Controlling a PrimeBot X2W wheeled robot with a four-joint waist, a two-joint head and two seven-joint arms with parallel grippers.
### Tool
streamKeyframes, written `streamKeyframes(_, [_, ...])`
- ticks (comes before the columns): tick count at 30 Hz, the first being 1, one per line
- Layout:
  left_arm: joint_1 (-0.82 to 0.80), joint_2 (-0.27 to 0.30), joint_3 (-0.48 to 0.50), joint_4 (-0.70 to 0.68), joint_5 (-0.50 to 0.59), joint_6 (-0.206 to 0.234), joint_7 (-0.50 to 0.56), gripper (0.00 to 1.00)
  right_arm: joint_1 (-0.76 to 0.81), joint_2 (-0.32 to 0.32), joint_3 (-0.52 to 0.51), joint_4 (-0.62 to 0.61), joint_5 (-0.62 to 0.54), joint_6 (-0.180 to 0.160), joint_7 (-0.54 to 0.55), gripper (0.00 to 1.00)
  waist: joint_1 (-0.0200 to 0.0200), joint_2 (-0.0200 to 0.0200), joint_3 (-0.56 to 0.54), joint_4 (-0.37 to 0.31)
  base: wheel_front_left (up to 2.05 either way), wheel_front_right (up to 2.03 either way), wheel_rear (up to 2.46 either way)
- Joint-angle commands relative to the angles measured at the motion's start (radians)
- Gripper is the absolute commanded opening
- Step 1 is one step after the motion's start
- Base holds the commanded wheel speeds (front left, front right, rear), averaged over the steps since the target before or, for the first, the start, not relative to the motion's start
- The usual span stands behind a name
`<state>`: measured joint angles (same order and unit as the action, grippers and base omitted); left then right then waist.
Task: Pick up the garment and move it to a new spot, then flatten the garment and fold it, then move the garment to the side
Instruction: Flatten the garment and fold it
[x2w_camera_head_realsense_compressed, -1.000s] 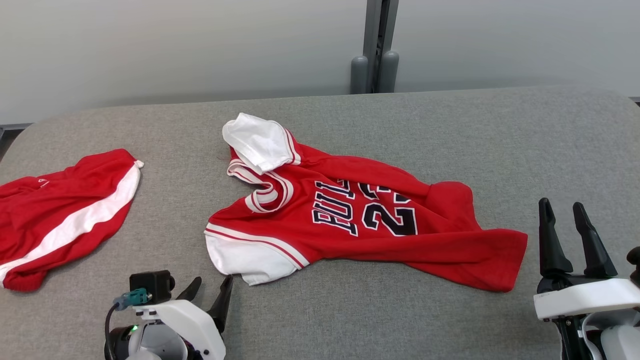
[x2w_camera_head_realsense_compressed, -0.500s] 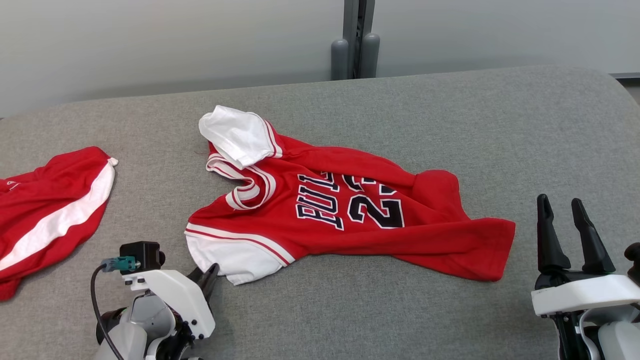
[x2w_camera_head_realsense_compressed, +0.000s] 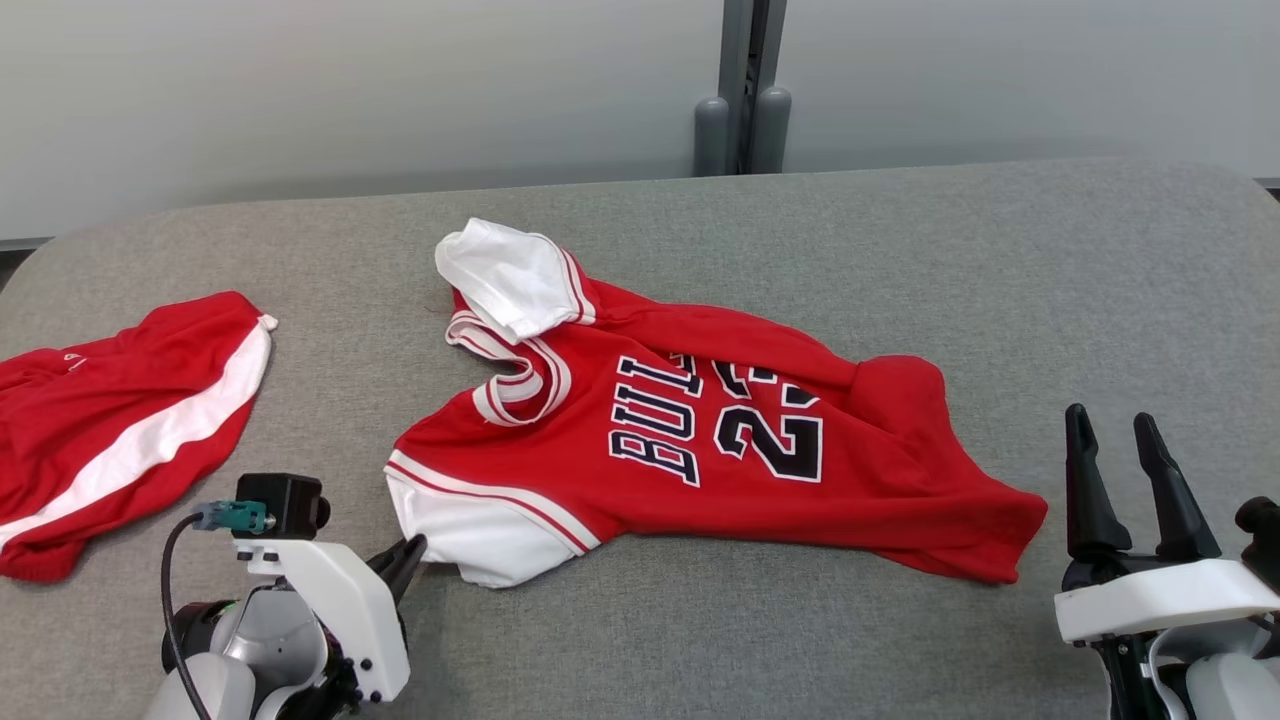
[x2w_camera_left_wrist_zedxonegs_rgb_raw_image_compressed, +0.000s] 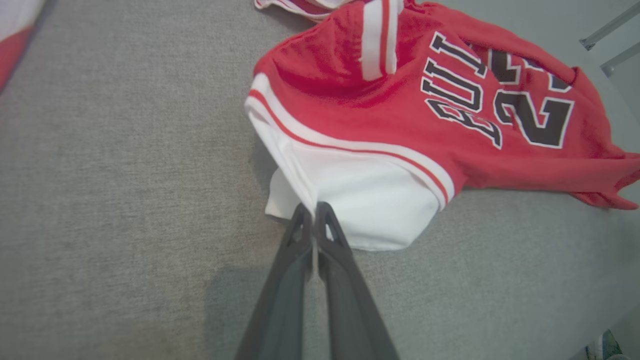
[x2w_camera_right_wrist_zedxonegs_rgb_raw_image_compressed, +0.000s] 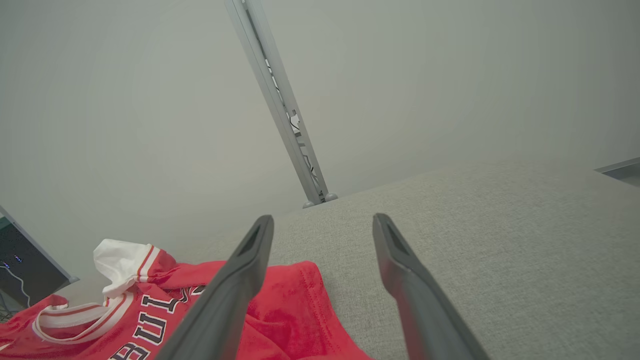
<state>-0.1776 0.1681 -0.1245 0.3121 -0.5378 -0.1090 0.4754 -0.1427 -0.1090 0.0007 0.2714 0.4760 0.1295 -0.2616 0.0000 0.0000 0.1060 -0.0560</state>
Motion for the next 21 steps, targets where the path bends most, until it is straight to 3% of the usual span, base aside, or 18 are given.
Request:
streamKeyframes(1, [0.029, 0.028, -0.011, -0.068, -0.006, -0.006, 0.051, 0.00, 0.006, -0.004, -0.003, 0.002, -0.004, 0.002, -0.005, 1.00, 0.0000, 0.0000, -0.007, 0.013, 0.00, 0.00, 0.00])
streamKeyframes(6, [0.095, 0.058, -0.037, -0.262, -0.057, -0.006, 0.205, 0.00, 0.003, -0.001, -0.003, 0.009, -0.005, 0.002, -0.005, 1.00, 0.0000, 0.0000, -0.010, 0.024, 0.00, 0.00, 0.00])
streamKeyframes(13, [0.195, 0.090, -0.018, -0.529, -0.157, 0.039, 0.384, 0.00, -0.008, 0.000, -0.015, 0.017, 0.004, 0.002, -0.005, 1.00, 0.0000, 0.0000, 0.012, 0.016, 0.00, 0.00, 0.00])
streamKeyframes(17, [0.184, 0.094, 0.034, -0.497, -0.237, 0.067, 0.431, 0.00, -0.021, 0.006, -0.012, 0.022, 0.002, 0.002, -0.005, 1.00, 0.0000, 0.0000, 0.030, 0.003, 0.00, 0.00, 0.00])
streamKeyframes(19, [0.138, 0.061, 0.070, -0.408, -0.343, 0.071, 0.463, 0.00, -0.034, 0.011, -0.012, 0.027, 0.003, 0.002, -0.005, 1.00, 0.0000, 0.0000, 0.039, -0.003, 0.00, 0.00, 0.00])
streamKeyframes(21, [0.107, 0.078, 0.103, -0.331, -0.356, 0.079, 0.459, 0.00, -0.038, 0.014, -0.007, 0.032, 0.002, 0.002, -0.005, 1.00, 0.0000, 0.0000, 0.044, -0.009, 0.00, 0.00, 0.00])
